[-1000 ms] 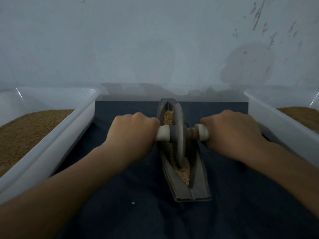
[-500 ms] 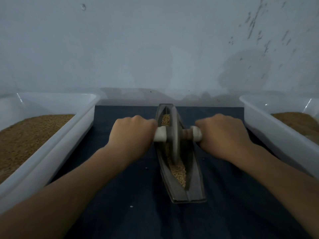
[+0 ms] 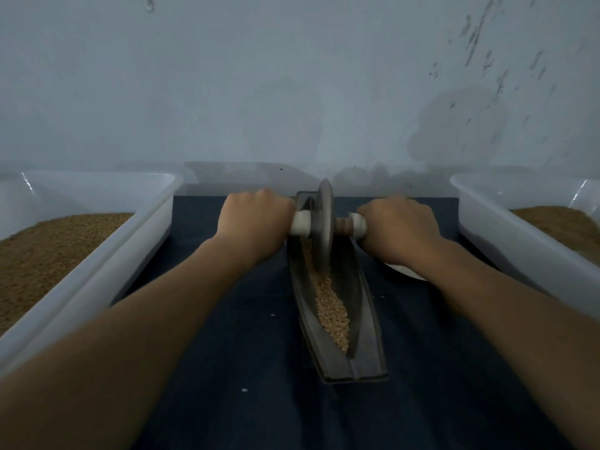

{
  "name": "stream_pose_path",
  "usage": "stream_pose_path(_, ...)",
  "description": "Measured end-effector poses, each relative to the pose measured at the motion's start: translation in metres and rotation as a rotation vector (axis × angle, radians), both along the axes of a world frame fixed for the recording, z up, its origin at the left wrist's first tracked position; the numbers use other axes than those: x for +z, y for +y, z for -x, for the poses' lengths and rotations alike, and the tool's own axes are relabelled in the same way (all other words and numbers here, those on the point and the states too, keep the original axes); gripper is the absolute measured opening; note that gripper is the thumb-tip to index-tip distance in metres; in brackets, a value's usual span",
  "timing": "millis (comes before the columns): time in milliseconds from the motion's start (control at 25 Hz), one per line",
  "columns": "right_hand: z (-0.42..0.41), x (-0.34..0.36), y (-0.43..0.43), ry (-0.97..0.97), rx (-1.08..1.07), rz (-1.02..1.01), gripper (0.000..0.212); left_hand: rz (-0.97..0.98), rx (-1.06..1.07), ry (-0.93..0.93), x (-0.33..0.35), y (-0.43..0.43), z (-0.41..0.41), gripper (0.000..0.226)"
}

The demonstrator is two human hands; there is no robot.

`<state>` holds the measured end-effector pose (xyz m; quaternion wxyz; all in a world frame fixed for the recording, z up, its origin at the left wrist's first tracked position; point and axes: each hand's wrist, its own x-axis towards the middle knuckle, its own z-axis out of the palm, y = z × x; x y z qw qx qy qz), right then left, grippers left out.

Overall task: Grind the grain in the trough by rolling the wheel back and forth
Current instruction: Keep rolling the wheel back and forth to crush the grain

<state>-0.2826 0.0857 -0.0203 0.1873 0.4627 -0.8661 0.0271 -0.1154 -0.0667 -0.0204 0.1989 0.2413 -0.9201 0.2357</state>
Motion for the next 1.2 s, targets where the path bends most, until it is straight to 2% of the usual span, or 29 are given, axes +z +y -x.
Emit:
stream_pose_path(40,-0.006,-0.003,0.014,0.038,0.025,-0.002,0.021,-0.002,-0.017,0.025,-0.008,0.008,-0.012,0.015)
stream_pose_path(200,-0.039,-0.002,0.067,0.299,0.171,0.036,0.042,0.055,-0.141,0.111,-0.021,0.041,-0.064,0.058)
stream_pose_path(240,-0.040,0.001,0.070,0.300,0.176,0.028,0.044,0.056,-0.162,0.130,-0.019,0.040,-0.064,0.062)
stream_pose_path(320,-0.035,0.003,0.061,0.256,0.148,-0.018,0.038,0.014,-0.100,0.081,-0.022,0.033,-0.056,0.051)
stream_pose_path(440,-0.013,0.001,0.015,0.167,0.044,-0.013,0.018,0.004,-0.020,0.096,-0.022,0.007,-0.017,0.013)
stream_pose_path(560,-0.002,0.008,-0.016,0.063,-0.007,-0.025,0.013,-0.060,0.030,0.039,-0.003,-0.009,0.007,0.012)
stream_pose_path(680,-0.012,0.008,0.006,0.072,0.035,-0.035,0.018,-0.086,0.008,0.063,-0.012,0.007,-0.014,0.012)
stream_pose_path(840,-0.038,0.003,0.064,0.306,0.205,0.034,0.035,0.035,-0.110,0.140,-0.026,0.044,-0.067,0.057)
stream_pose_path(920,-0.043,0.006,0.071,0.309,0.191,0.019,0.050,0.045,-0.120,0.138,-0.022,0.046,-0.069,0.062)
stream_pose_path(1000,-0.038,0.001,0.059,0.286,0.122,-0.017,0.050,0.025,-0.039,0.074,-0.023,0.040,-0.056,0.052)
stream_pose_path(1160,-0.009,0.005,-0.002,0.097,0.025,-0.005,0.019,-0.052,0.031,0.098,-0.013,0.003,-0.004,0.008)
stream_pose_path(1200,-0.006,0.009,-0.011,0.071,0.012,-0.021,0.016,-0.067,0.049,0.093,-0.008,0.000,0.002,0.006)
